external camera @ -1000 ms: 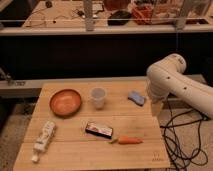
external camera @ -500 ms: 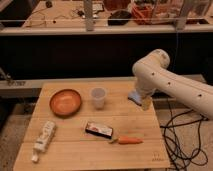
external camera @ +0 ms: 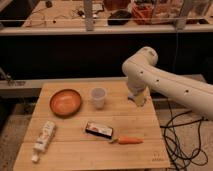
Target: Pick up the ceramic cup
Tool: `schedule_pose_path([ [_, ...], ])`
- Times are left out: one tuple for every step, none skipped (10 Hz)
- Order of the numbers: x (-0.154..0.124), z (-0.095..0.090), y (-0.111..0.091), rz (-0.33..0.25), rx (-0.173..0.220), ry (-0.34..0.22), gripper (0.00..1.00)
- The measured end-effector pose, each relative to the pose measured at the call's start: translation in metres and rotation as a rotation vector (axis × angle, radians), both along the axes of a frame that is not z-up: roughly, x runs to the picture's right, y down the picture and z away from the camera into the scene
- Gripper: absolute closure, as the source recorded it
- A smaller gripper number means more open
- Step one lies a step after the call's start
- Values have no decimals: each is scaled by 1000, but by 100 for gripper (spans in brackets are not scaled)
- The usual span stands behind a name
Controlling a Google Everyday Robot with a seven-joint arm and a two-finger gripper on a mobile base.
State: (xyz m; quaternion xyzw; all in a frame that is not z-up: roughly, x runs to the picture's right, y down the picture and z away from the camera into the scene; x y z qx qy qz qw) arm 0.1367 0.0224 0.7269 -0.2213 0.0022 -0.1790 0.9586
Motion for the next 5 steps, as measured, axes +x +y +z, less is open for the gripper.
schedule_pose_path([
  [-5, 1, -2, -18, 4, -10, 20],
  [-8, 3, -4, -38, 7, -20, 20],
  [-15, 6, -6, -57, 9, -34, 20],
  [-25, 8, -8, -73, 13, -49, 20],
  [-31, 10, -10, -88, 17, -58, 20],
])
